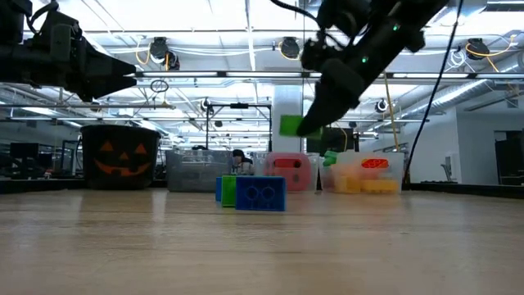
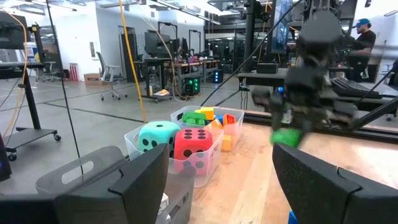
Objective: Pick & Place Toys
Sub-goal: Put the top green two stud game piece into the right transparent bin
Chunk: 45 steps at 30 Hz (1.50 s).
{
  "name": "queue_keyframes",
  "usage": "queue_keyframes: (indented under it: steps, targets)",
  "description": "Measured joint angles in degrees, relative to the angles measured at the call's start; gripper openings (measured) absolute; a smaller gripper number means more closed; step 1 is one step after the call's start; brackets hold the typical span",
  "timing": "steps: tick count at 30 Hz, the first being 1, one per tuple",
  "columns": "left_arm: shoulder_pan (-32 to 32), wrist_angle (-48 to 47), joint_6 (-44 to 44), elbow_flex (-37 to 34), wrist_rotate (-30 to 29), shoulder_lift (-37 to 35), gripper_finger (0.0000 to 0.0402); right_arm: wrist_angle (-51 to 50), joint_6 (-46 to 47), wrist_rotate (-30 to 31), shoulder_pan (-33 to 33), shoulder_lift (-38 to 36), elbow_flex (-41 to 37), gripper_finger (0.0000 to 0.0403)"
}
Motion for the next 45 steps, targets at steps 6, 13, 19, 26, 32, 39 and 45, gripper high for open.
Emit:
queue_keyframes:
  steps: [6, 13, 19, 26, 32, 39, 45]
  targets:
    - [0.0, 0.0, 0.0, 0.0, 0.0, 0.0, 0.0292, -8.9, 4.1, 17.8, -1.6, -8.4, -0.8, 0.0132]
    - [0.0, 0.0, 0.0, 0.0, 0.0, 0.0, 0.0292, -6.9, 6.7, 25.6, -8.9, -14.7, -7.8, 0.0133]
    - [0.0, 0.0, 0.0, 0.0, 0.0, 0.0, 0.0292, 1.9, 6.6, 25.6, -20.7, -15.7, -13.9, 0.0133]
    - [0.0, 0.0, 0.0, 0.0, 0.0, 0.0, 0.0292, 11.2, 3.7, 17.1, -35.1, -14.7, -16.5, 0.0133]
    - [0.0, 0.0, 0.0, 0.0, 0.0, 0.0, 0.0292, 11.4, 1.2, 15.3, -41.2, -14.8, -16.6, 0.0133]
    - [0.0, 0.0, 0.0, 0.0, 0.0, 0.0, 0.0292, 8.9, 0.6, 12.3, -42.1, -14.8, -16.6, 0.0133]
    - [0.0, 0.0, 0.0, 0.0, 0.0, 0.0, 0.0292, 7.4, 0.7, 12.1, -42.0, -14.8, -16.6, 0.0133]
